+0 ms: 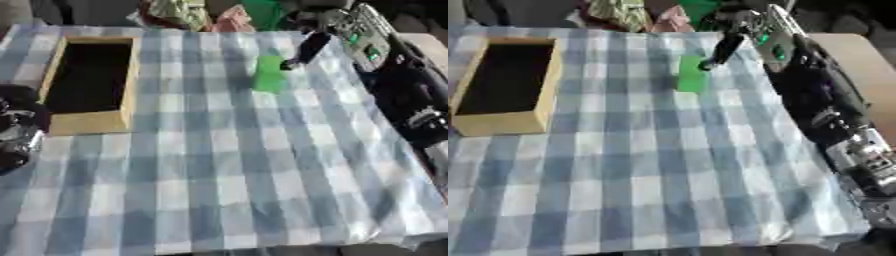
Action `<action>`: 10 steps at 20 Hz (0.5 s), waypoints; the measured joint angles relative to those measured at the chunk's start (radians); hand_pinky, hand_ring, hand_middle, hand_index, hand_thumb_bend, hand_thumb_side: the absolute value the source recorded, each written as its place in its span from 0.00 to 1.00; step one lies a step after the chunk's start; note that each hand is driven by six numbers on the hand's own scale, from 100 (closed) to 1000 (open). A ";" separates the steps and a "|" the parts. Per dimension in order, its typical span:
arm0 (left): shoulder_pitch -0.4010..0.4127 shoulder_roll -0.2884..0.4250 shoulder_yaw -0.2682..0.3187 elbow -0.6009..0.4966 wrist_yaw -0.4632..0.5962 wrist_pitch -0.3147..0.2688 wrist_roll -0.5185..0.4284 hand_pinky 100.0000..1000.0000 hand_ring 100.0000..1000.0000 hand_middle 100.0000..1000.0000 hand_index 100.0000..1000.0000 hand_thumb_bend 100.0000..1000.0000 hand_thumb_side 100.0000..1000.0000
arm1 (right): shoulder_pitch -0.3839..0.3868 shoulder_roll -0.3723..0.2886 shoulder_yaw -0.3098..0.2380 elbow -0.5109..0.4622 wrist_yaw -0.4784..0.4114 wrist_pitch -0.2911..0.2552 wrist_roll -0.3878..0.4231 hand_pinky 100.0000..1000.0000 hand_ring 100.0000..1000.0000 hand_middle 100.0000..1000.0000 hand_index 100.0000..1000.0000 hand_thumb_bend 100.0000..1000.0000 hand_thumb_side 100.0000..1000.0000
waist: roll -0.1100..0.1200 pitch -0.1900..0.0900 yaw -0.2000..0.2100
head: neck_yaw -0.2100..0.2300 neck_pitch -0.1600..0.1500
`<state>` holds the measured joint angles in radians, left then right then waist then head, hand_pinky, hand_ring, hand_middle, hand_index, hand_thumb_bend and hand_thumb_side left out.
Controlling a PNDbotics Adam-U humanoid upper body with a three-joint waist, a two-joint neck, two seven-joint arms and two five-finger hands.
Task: Pick up objects on the table and place them in the box.
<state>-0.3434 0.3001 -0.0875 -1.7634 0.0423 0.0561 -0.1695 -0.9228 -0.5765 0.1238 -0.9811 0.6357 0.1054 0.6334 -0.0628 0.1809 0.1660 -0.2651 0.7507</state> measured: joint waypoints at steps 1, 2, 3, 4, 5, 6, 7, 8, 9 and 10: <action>0.000 0.000 0.000 0.000 0.000 0.000 0.000 0.51 0.62 0.57 0.66 0.23 0.00 | 0.000 0.000 0.000 0.000 0.000 0.000 0.000 0.96 1.00 0.92 0.96 0.42 0.00 | 0.000 0.000 0.001 | 0.000 0.000; 0.000 0.000 0.000 0.000 0.000 0.000 0.000 0.51 0.62 0.57 0.66 0.23 0.00 | 0.000 0.000 0.000 0.000 0.000 0.000 0.000 0.96 1.00 0.92 0.96 0.42 0.00 | 0.000 0.000 0.001 | 0.000 0.001; 0.000 0.000 0.000 0.000 0.000 0.000 0.000 0.51 0.62 0.57 0.66 0.23 0.00 | 0.000 0.000 0.000 0.000 0.000 0.000 0.000 0.96 1.00 0.92 0.96 0.42 0.00 | 0.000 0.000 0.002 | 0.000 0.003; 0.000 0.000 0.000 0.000 0.000 0.000 0.000 0.51 0.62 0.57 0.66 0.23 0.00 | 0.000 0.000 0.000 0.000 0.000 0.000 0.000 0.96 1.00 0.92 0.96 0.42 0.00 | 0.000 0.000 0.002 | 0.000 0.003; 0.000 0.000 0.000 0.000 0.000 0.000 0.000 0.51 0.62 0.57 0.66 0.23 0.00 | 0.000 0.000 0.000 0.000 0.000 0.000 -0.001 0.96 1.00 0.92 0.96 0.42 0.00 | 0.000 0.001 0.003 | 0.000 0.003; 0.000 0.000 0.000 0.000 0.000 0.000 0.000 0.51 0.62 0.57 0.66 0.23 0.00 | 0.000 0.000 0.000 0.001 0.000 0.001 -0.001 0.96 1.00 0.92 0.96 0.43 0.00 | 0.000 0.001 0.004 | 0.000 0.003; 0.000 0.000 0.000 0.000 0.000 0.000 0.000 0.51 0.62 0.57 0.66 0.23 0.00 | 0.000 0.000 0.000 0.001 0.000 0.001 -0.001 0.96 1.00 0.92 0.96 0.43 0.00 | 0.000 0.002 0.005 | 0.000 0.003; 0.000 0.000 0.000 0.000 0.000 0.000 0.000 0.51 0.62 0.57 0.66 0.23 0.00 | 0.000 0.001 0.000 0.001 0.000 0.001 -0.001 0.96 1.00 0.92 0.96 0.43 0.00 | 0.000 0.004 0.005 | 0.000 0.003; 0.000 0.000 0.000 0.000 0.000 0.000 0.000 0.51 0.62 0.57 0.66 0.23 0.00 | 0.000 0.001 0.000 0.001 0.000 0.001 -0.001 0.95 1.00 0.92 0.96 0.43 0.00 | 0.000 0.005 0.005 | 0.000 0.003; 0.000 0.000 0.000 0.000 0.000 0.000 0.000 0.51 0.62 0.57 0.66 0.23 0.00 | 0.000 0.001 0.000 0.002 0.000 0.001 -0.002 0.95 1.00 0.92 0.96 0.43 0.00 | 0.000 0.005 0.005 | -0.001 0.003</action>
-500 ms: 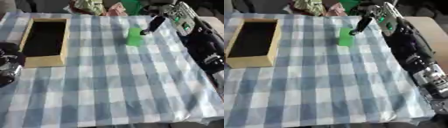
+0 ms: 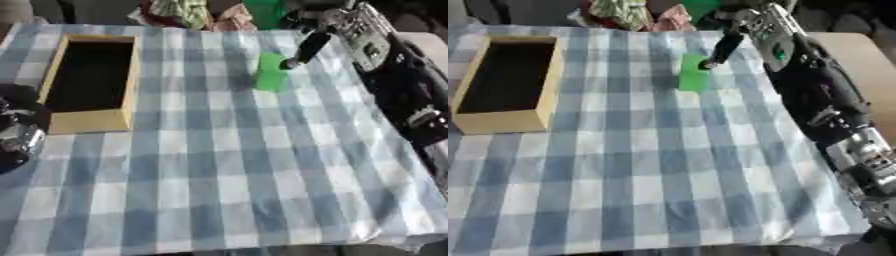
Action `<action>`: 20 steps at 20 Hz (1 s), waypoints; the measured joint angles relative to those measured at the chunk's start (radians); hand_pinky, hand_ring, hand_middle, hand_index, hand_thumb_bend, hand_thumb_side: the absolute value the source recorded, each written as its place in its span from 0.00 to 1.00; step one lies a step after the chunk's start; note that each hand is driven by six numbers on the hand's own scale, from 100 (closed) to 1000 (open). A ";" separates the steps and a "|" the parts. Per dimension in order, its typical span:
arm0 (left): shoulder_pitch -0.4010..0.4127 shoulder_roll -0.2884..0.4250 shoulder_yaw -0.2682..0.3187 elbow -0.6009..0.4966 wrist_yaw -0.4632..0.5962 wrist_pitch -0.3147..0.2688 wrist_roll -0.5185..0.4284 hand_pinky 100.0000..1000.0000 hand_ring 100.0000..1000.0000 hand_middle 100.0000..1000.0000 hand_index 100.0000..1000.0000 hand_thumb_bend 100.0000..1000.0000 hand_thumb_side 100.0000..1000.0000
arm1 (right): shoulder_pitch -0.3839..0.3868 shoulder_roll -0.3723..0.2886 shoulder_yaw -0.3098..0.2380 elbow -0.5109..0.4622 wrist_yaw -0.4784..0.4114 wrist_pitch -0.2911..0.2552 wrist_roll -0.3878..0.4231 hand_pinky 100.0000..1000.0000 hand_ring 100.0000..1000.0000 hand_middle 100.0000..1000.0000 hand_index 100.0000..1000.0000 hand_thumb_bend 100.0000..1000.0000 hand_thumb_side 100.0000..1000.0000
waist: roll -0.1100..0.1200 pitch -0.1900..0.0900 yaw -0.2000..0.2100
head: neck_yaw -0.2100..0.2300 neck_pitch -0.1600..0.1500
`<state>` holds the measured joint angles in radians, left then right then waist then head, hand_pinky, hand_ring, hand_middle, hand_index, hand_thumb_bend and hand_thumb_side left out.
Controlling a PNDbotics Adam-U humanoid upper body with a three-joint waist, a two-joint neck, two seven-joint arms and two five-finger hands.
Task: Pick up objects on the table and place them in the box.
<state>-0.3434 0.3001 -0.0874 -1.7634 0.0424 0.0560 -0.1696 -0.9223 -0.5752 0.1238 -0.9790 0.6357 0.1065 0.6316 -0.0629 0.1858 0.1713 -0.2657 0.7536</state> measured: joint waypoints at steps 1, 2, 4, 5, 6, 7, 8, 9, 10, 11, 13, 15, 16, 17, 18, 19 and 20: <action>0.000 0.000 0.000 0.000 0.000 0.000 0.000 0.51 0.62 0.57 0.66 0.23 0.00 | 0.000 0.000 0.000 0.002 0.000 0.001 -0.001 0.95 1.00 0.92 0.96 0.44 0.00 | 0.000 0.001 0.001 | 0.000 0.000; 0.000 0.000 0.000 0.000 0.000 0.000 0.000 0.51 0.62 0.57 0.66 0.23 0.00 | 0.001 0.001 0.000 0.005 0.000 0.002 -0.003 0.95 1.00 0.91 0.96 0.44 0.00 | 0.000 0.003 0.001 | 0.000 0.000; 0.000 0.000 0.000 0.000 0.000 0.000 0.000 0.51 0.62 0.57 0.66 0.23 0.00 | 0.005 0.006 -0.001 0.011 0.000 0.004 -0.009 0.95 1.00 0.91 0.96 0.44 0.00 | 0.000 0.008 0.003 | 0.000 0.000; 0.000 0.000 0.000 0.000 0.000 0.000 0.000 0.51 0.62 0.57 0.66 0.23 0.00 | 0.007 0.009 -0.001 0.016 0.000 0.005 -0.012 0.95 1.00 0.91 0.96 0.44 0.00 | 0.001 0.009 0.004 | 0.000 0.000; 0.000 0.000 0.000 0.000 0.000 0.000 0.000 0.51 0.62 0.57 0.66 0.23 0.00 | 0.007 0.010 -0.001 0.021 0.000 0.006 -0.016 0.95 1.00 0.91 0.96 0.43 0.00 | 0.002 0.011 0.005 | 0.000 0.000; 0.000 0.000 0.000 0.000 0.000 0.000 0.000 0.51 0.62 0.57 0.66 0.23 0.00 | 0.007 0.013 -0.001 0.027 0.000 0.007 -0.021 0.95 1.00 0.90 0.96 0.44 0.00 | 0.003 0.014 0.007 | -0.001 0.000; 0.000 0.000 0.000 0.000 0.000 0.000 0.000 0.51 0.62 0.57 0.66 0.23 0.00 | 0.007 0.017 -0.002 0.033 0.000 0.007 -0.027 0.95 1.00 0.90 0.96 0.44 0.00 | 0.005 0.016 0.007 | -0.001 0.000; 0.000 0.000 0.000 0.000 0.000 0.000 0.000 0.51 0.62 0.57 0.66 0.23 0.00 | 0.007 0.019 -0.004 0.040 0.000 0.008 -0.034 0.94 0.99 0.90 0.96 0.44 0.00 | 0.006 0.018 0.008 | -0.001 0.000; -0.001 0.000 0.000 0.000 0.000 0.000 0.000 0.51 0.62 0.57 0.66 0.23 0.00 | 0.008 0.021 -0.005 0.047 0.000 0.007 -0.041 0.94 0.99 0.90 0.96 0.44 0.00 | 0.007 0.019 0.008 | -0.002 0.000; -0.001 0.000 0.000 0.000 0.000 0.000 0.000 0.51 0.62 0.57 0.66 0.23 0.00 | 0.008 0.024 -0.007 0.052 0.000 0.007 -0.049 0.94 0.99 0.89 0.95 0.44 0.00 | 0.007 0.020 0.009 | -0.002 0.000; -0.002 0.000 0.000 0.000 0.000 0.000 0.000 0.51 0.62 0.57 0.66 0.23 0.00 | 0.008 0.027 -0.008 0.063 0.000 0.007 -0.068 0.93 0.99 0.89 0.95 0.44 0.00 | 0.008 0.024 0.012 | -0.004 0.000; -0.002 0.000 0.000 0.000 0.000 0.000 0.000 0.51 0.62 0.57 0.66 0.23 0.00 | 0.008 0.034 -0.010 0.073 0.000 0.006 -0.093 0.93 0.99 0.88 0.95 0.44 0.00 | 0.011 0.026 0.014 | -0.005 0.000; -0.003 0.000 0.000 0.000 0.000 0.000 0.000 0.51 0.62 0.57 0.66 0.23 0.00 | 0.008 0.036 -0.010 0.078 0.000 0.005 -0.104 0.93 0.99 0.88 0.95 0.44 0.00 | 0.012 0.027 0.014 | -0.006 0.000; -0.005 0.000 0.000 0.000 0.000 0.000 -0.001 0.51 0.62 0.57 0.66 0.23 0.00 | 0.008 0.037 -0.012 0.083 0.000 0.004 -0.116 0.93 0.98 0.88 0.95 0.43 0.00 | 0.012 0.029 0.014 | -0.008 0.000; -0.007 0.000 0.000 0.000 0.000 0.001 -0.001 0.51 0.62 0.57 0.66 0.23 0.00 | 0.009 0.039 -0.013 0.088 0.001 0.003 -0.128 0.93 0.98 0.88 0.95 0.43 0.00 | 0.012 0.030 0.014 | -0.008 0.000; -0.008 0.000 0.000 0.000 0.000 0.001 -0.001 0.51 0.62 0.57 0.66 0.23 0.00 | 0.010 0.042 -0.013 0.091 0.002 0.002 -0.140 0.93 0.98 0.87 0.94 0.43 0.00 | 0.012 0.030 0.015 | -0.009 0.000; -0.009 0.000 0.000 0.000 0.000 0.001 -0.001 0.51 0.62 0.57 0.66 0.23 0.00 | 0.012 0.044 -0.013 0.094 0.003 0.001 -0.152 0.93 0.98 0.87 0.94 0.43 0.00 | 0.012 0.030 0.015 | -0.009 0.000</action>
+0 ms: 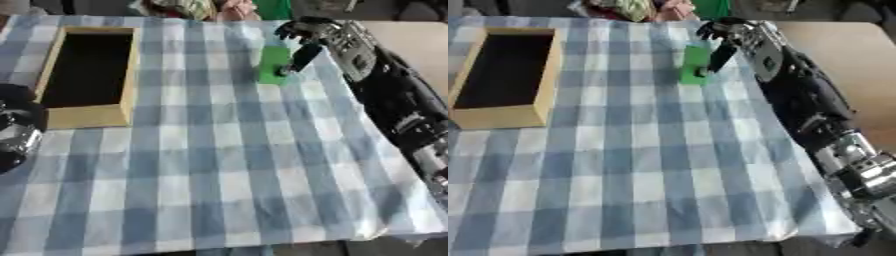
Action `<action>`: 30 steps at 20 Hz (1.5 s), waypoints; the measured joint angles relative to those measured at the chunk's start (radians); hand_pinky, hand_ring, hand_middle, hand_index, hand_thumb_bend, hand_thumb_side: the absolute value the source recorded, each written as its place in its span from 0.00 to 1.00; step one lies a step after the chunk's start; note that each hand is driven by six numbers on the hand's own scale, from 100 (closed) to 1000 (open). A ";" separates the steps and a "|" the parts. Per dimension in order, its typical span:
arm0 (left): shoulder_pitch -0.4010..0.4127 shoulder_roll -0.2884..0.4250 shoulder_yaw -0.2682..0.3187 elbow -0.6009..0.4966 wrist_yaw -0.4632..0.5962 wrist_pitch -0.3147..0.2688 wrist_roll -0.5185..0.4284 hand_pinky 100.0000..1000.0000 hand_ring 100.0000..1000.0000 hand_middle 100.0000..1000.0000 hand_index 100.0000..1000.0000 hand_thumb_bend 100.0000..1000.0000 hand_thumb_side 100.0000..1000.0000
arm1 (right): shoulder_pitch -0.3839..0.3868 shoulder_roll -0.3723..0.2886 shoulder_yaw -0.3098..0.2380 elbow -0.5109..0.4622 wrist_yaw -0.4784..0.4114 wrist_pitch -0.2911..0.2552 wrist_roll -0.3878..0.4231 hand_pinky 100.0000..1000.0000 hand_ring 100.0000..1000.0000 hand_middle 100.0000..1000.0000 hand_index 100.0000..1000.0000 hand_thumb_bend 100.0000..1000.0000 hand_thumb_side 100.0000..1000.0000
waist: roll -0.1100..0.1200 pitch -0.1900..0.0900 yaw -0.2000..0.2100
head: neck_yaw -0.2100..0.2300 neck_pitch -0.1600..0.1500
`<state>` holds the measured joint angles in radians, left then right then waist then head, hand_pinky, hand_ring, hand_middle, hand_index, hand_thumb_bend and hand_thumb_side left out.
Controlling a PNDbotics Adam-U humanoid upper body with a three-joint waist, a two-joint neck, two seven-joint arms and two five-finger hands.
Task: Pick up objects on the table and place them in the box.
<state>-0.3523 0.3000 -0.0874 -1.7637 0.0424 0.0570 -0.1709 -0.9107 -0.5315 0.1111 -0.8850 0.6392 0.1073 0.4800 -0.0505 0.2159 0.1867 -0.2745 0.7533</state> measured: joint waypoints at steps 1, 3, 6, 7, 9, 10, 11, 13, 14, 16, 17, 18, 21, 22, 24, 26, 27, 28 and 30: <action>0.000 0.000 0.000 0.000 0.000 0.000 0.000 0.51 0.62 0.57 0.66 0.23 0.00 | 0.002 0.001 0.000 0.003 0.001 -0.001 -0.010 0.92 0.97 0.86 0.94 0.43 0.00 | 0.000 0.000 0.000 | 0.000 0.000; 0.000 0.000 0.000 0.000 0.000 0.000 0.000 0.51 0.62 0.57 0.66 0.23 0.00 | 0.004 0.005 0.000 0.008 0.003 -0.004 -0.028 0.92 0.97 0.85 0.94 0.43 0.00 | 0.001 0.000 0.001 | -0.001 0.000; 0.000 0.000 0.000 0.000 0.001 0.000 0.000 0.51 0.62 0.57 0.66 0.23 0.00 | 0.005 0.010 0.000 0.014 0.009 -0.007 -0.044 0.92 0.96 0.84 0.92 0.42 0.00 | 0.001 0.001 0.001 | -0.001 0.000; 0.000 0.000 0.000 0.000 0.001 0.000 0.000 0.51 0.62 0.57 0.66 0.23 0.00 | 0.005 0.011 0.000 0.015 0.010 -0.008 -0.048 0.91 0.95 0.83 0.92 0.41 0.00 | 0.001 0.001 0.001 | -0.001 0.000; 0.000 0.000 0.000 0.000 0.001 0.000 0.000 0.51 0.62 0.57 0.66 0.23 0.00 | 0.006 0.014 0.000 0.016 0.014 -0.008 -0.054 0.91 0.94 0.81 0.90 0.42 0.00 | 0.001 0.001 0.002 | -0.001 0.000; 0.000 0.000 0.000 0.000 0.001 0.000 0.000 0.51 0.62 0.57 0.66 0.23 0.00 | 0.007 0.016 0.000 0.017 0.016 -0.007 -0.056 0.90 0.94 0.80 0.90 0.41 0.00 | 0.001 0.001 0.003 | -0.001 0.000; 0.000 0.000 0.000 0.000 0.001 0.000 0.000 0.51 0.62 0.57 0.66 0.23 0.00 | 0.010 0.017 0.001 0.019 0.019 -0.008 -0.057 0.90 0.93 0.78 0.89 0.40 0.00 | 0.001 0.001 0.004 | -0.001 0.000; 0.000 0.000 0.000 0.000 0.001 0.000 0.000 0.51 0.62 0.57 0.66 0.23 0.00 | 0.013 0.018 0.001 0.021 0.020 -0.009 -0.061 0.89 0.92 0.72 0.85 0.40 0.00 | 0.001 0.001 0.004 | -0.001 0.000; 0.000 0.000 0.000 0.000 0.001 0.000 0.000 0.51 0.62 0.57 0.66 0.23 0.00 | 0.014 0.019 0.001 0.021 0.020 -0.009 -0.061 0.89 0.91 0.70 0.83 0.39 0.00 | 0.001 0.001 0.004 | -0.001 0.000; 0.000 0.000 0.000 0.000 0.001 0.000 -0.001 0.51 0.62 0.57 0.66 0.23 0.00 | 0.014 0.020 0.001 0.021 0.020 -0.010 -0.064 0.88 0.89 0.59 0.75 0.37 0.00 | 0.001 0.001 0.004 | -0.001 0.000; 0.000 0.000 0.000 0.000 0.001 0.000 -0.001 0.52 0.62 0.57 0.66 0.23 0.00 | 0.014 0.020 0.001 0.021 0.020 -0.010 -0.066 0.87 0.87 0.53 0.71 0.36 0.00 | 0.001 0.001 0.004 | -0.001 0.000; 0.000 -0.001 0.000 0.000 0.001 0.000 -0.001 0.52 0.62 0.57 0.66 0.23 0.00 | 0.014 0.020 0.001 0.021 0.020 -0.011 -0.069 0.86 0.86 0.48 0.67 0.35 0.00 | 0.001 0.001 0.004 | -0.001 0.000; 0.000 -0.001 0.000 0.000 0.001 0.000 -0.001 0.52 0.62 0.57 0.66 0.23 0.00 | 0.014 0.020 0.002 0.021 0.020 -0.010 -0.075 0.84 0.81 0.39 0.56 0.32 0.00 | 0.001 0.001 0.004 | -0.002 0.000; 0.000 -0.001 0.000 0.000 0.001 0.000 -0.001 0.52 0.62 0.57 0.66 0.23 0.00 | 0.014 0.020 0.003 0.021 0.020 -0.010 -0.077 0.84 0.81 0.38 0.55 0.31 0.00 | 0.000 0.000 0.004 | -0.002 0.000; 0.000 -0.001 0.000 0.000 0.001 0.000 -0.001 0.52 0.62 0.57 0.66 0.23 0.00 | 0.014 0.020 0.005 0.021 0.020 -0.009 -0.079 0.84 0.81 0.38 0.55 0.31 0.00 | 0.000 0.000 0.004 | -0.002 0.000; 0.000 -0.001 0.000 0.000 0.001 0.000 -0.001 0.52 0.62 0.57 0.66 0.23 0.00 | 0.014 0.020 0.006 0.019 0.020 -0.008 -0.080 0.82 0.77 0.32 0.50 0.29 0.00 | 0.000 -0.001 0.004 | -0.002 0.000; 0.000 -0.001 0.000 0.000 0.001 -0.001 -0.001 0.52 0.62 0.57 0.66 0.23 0.00 | 0.014 0.020 0.006 0.014 0.020 -0.009 -0.083 0.82 0.77 0.32 0.50 0.29 0.00 | 0.000 -0.001 0.003 | -0.002 0.000; 0.000 -0.001 0.000 0.000 0.001 -0.001 -0.001 0.52 0.62 0.57 0.66 0.23 0.00 | 0.014 0.020 0.006 0.006 0.019 -0.011 -0.086 0.81 0.77 0.32 0.50 0.29 0.00 | -0.001 -0.002 0.001 | -0.002 0.000; 0.000 -0.001 0.000 0.000 0.001 -0.001 -0.001 0.52 0.62 0.57 0.66 0.23 0.00 | 0.014 0.018 0.007 -0.014 0.017 -0.015 -0.093 0.81 0.77 0.32 0.50 0.26 0.00 | -0.001 -0.006 -0.001 | -0.002 0.000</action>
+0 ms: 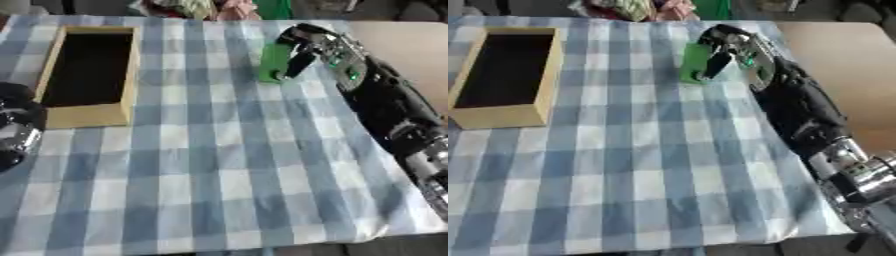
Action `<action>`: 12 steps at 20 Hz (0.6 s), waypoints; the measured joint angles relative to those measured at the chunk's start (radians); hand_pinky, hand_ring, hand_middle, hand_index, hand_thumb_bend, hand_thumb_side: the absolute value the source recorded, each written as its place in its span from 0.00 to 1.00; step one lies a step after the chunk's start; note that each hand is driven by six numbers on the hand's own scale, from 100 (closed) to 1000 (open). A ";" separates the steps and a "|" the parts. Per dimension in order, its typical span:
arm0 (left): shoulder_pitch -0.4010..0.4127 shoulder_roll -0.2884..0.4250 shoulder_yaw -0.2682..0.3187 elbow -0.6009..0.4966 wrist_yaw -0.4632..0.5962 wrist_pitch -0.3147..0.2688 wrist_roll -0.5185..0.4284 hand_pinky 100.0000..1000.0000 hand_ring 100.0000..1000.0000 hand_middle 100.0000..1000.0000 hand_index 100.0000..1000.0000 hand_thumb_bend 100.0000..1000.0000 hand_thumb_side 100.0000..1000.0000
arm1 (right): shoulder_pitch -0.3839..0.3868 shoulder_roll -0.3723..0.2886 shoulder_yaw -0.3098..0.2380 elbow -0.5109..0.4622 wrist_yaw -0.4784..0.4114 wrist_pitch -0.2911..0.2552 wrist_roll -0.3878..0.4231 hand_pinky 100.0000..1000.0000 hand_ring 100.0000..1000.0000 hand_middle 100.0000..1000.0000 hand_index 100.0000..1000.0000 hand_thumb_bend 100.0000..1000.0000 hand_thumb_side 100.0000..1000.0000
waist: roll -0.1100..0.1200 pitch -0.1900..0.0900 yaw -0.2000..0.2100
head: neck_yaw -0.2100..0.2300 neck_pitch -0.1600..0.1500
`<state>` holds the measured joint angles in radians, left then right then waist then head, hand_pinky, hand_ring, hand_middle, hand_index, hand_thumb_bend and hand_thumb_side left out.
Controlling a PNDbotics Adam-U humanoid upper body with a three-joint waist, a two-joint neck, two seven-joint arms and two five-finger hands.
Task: Pick up objects on the table and place them in the box.
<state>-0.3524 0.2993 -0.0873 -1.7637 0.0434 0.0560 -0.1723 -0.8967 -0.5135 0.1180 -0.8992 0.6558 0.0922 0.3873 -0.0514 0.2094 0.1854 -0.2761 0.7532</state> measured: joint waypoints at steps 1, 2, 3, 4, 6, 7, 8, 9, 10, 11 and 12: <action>0.000 0.000 0.000 0.000 0.000 0.000 0.000 0.52 0.62 0.57 0.66 0.22 0.00 | -0.001 -0.002 0.001 -0.014 -0.004 -0.002 -0.003 0.80 0.77 0.31 0.50 0.24 0.00 | 0.000 -0.002 0.000 | 0.000 0.000; 0.000 0.000 0.000 0.000 0.000 0.000 0.000 0.52 0.62 0.57 0.66 0.22 0.00 | -0.002 -0.003 0.004 -0.027 -0.008 -0.004 -0.006 0.80 0.77 0.31 0.50 0.24 0.00 | 0.000 -0.003 0.000 | 0.000 0.000; 0.000 0.000 0.000 0.000 0.000 0.000 0.000 0.52 0.62 0.57 0.66 0.22 0.00 | -0.003 -0.003 0.007 -0.042 -0.012 -0.005 -0.009 0.80 0.77 0.31 0.50 0.24 0.00 | -0.001 -0.003 0.000 | 0.000 0.000; 0.000 0.000 0.000 0.000 0.000 0.000 0.000 0.52 0.62 0.57 0.66 0.22 0.00 | -0.006 -0.003 0.011 -0.055 -0.016 -0.006 -0.011 0.80 0.77 0.31 0.50 0.23 0.00 | -0.001 -0.003 -0.001 | 0.000 0.000; 0.000 0.000 0.000 0.000 0.000 0.000 -0.001 0.52 0.62 0.57 0.66 0.22 0.00 | -0.014 -0.004 0.018 -0.082 -0.023 -0.009 -0.014 0.80 0.76 0.31 0.50 0.23 0.00 | -0.001 -0.006 -0.001 | -0.001 0.000; 0.000 0.000 0.000 0.000 0.000 0.000 -0.001 0.52 0.62 0.57 0.66 0.22 0.00 | -0.019 -0.004 0.021 -0.096 -0.026 -0.011 -0.015 0.80 0.76 0.31 0.50 0.23 0.00 | -0.002 -0.007 -0.001 | -0.002 0.000; 0.000 0.000 0.000 0.000 0.000 -0.001 -0.001 0.52 0.62 0.57 0.66 0.22 0.00 | -0.024 -0.004 0.025 -0.110 -0.031 -0.014 -0.017 0.79 0.76 0.31 0.50 0.22 0.00 | -0.003 -0.007 -0.001 | -0.002 0.000; 0.000 0.000 0.000 0.000 0.000 -0.001 -0.001 0.52 0.62 0.57 0.66 0.22 0.00 | -0.030 -0.003 0.029 -0.124 -0.036 -0.018 -0.018 0.79 0.76 0.31 0.50 0.22 0.00 | -0.003 -0.007 0.000 | -0.003 0.000; 0.000 0.000 0.000 0.000 0.000 -0.001 -0.002 0.52 0.62 0.57 0.66 0.22 0.00 | -0.036 -0.002 0.033 -0.136 -0.041 -0.021 -0.018 0.79 0.76 0.31 0.50 0.22 0.00 | -0.003 -0.008 0.000 | -0.004 0.000; 0.000 0.000 0.000 0.000 0.000 -0.001 -0.002 0.52 0.62 0.57 0.66 0.22 0.00 | -0.044 0.000 0.039 -0.149 -0.046 -0.023 -0.018 0.79 0.76 0.31 0.50 0.22 0.00 | -0.003 -0.008 0.001 | -0.005 0.000; 0.000 0.000 0.000 0.000 0.000 -0.002 -0.003 0.52 0.62 0.57 0.66 0.23 0.00 | -0.051 0.004 0.043 -0.160 -0.050 -0.026 -0.017 0.79 0.77 0.32 0.50 0.22 0.00 | -0.004 -0.008 0.001 | -0.007 0.000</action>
<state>-0.3519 0.2993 -0.0876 -1.7637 0.0434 0.0541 -0.1755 -0.9475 -0.5098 0.1615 -1.0587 0.6063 0.0662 0.3702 -0.0550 0.2011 0.1867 -0.2833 0.7536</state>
